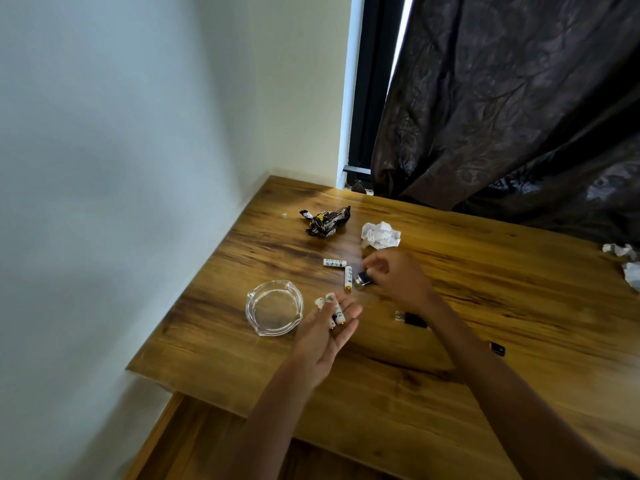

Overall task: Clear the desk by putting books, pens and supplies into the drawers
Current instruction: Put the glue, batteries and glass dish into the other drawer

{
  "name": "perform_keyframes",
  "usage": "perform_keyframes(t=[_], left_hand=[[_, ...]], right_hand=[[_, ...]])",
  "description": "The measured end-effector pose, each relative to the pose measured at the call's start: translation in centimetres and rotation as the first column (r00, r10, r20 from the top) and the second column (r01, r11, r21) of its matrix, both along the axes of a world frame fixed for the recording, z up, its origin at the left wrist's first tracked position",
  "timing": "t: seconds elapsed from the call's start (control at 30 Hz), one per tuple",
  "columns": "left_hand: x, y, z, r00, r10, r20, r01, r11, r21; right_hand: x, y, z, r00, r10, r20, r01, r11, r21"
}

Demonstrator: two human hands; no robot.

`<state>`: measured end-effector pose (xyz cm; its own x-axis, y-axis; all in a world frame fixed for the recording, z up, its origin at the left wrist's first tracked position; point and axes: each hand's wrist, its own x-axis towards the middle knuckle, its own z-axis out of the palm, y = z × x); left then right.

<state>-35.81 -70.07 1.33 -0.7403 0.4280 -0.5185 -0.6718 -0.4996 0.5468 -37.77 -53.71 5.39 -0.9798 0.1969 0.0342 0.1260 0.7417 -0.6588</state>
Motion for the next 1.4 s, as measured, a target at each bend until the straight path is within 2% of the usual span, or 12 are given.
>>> perform_keyframes(t=[0.07, 0.17, 0.43, 0.53, 0.6, 0.67, 0.73, 1.1, 1.2, 1.27, 1.33, 1.4], left_hand=[[-0.6, -1.0, 0.0, 0.999, 0.021, -0.033, -0.022, 1.000, -0.021], [-1.3, -2.4, 0.2, 0.997, 0.045, -0.057, -0.048, 0.998, -0.045], [-2.9, -4.4, 0.5, 0.990, 0.083, -0.112, -0.097, 0.988, -0.124], [-3.0, -4.7, 0.6, 0.992, 0.108, -0.072, -0.113, 0.990, -0.081], [-3.0, -4.5, 0.6, 0.992, 0.114, -0.050, -0.117, 0.992, -0.055], [-3.1, -4.1, 0.5, 0.993, 0.115, -0.036, -0.117, 0.992, -0.047], [-3.1, -3.6, 0.5, 0.991, 0.132, -0.006, -0.132, 0.991, -0.037], [-3.2, -4.6, 0.9, 0.993, 0.117, 0.022, -0.117, 0.993, -0.004], [-3.2, -5.4, 0.7, 0.991, 0.112, -0.079, -0.122, 0.982, -0.142], [-3.3, -6.0, 0.5, 0.960, 0.102, -0.260, -0.197, 0.907, -0.372], [-3.7, -6.8, -0.2, 0.857, -0.080, -0.509, -0.348, 0.636, -0.688], [-4.1, -7.7, -0.7, 0.735, -0.330, -0.593, -0.461, 0.398, -0.793]], right_hand=[[-2.8, 1.6, -0.5, 0.999, -0.037, 0.012, 0.034, 0.978, 0.207], [-5.3, 3.0, -2.1, 0.980, 0.073, 0.185, -0.147, 0.891, 0.430], [-7.0, 3.5, -3.6, 0.963, 0.137, 0.232, -0.257, 0.729, 0.634], [-6.6, 2.9, -2.7, 0.994, 0.065, 0.092, -0.103, 0.857, 0.504], [-5.8, 1.0, -1.2, 0.999, -0.042, -0.022, 0.045, 0.983, 0.176], [-4.3, -1.9, 0.6, 1.000, -0.001, -0.004, 0.001, 0.992, -0.126], [-2.7, -4.9, 1.4, 0.991, 0.118, 0.063, -0.099, 0.962, -0.254], [-0.8, -8.5, 0.4, 0.980, 0.193, 0.045, -0.183, 0.969, -0.165], [-2.1, -6.4, 0.4, 0.996, 0.081, -0.041, -0.084, 0.992, -0.092], [-3.8, -4.6, -0.4, 0.997, -0.024, -0.074, 0.024, 1.000, -0.003], [-5.3, -3.3, -1.6, 0.998, -0.059, -0.030, 0.061, 0.995, 0.082], [-6.4, -2.6, -3.1, 1.000, -0.005, 0.026, 0.000, 0.979, 0.204]])
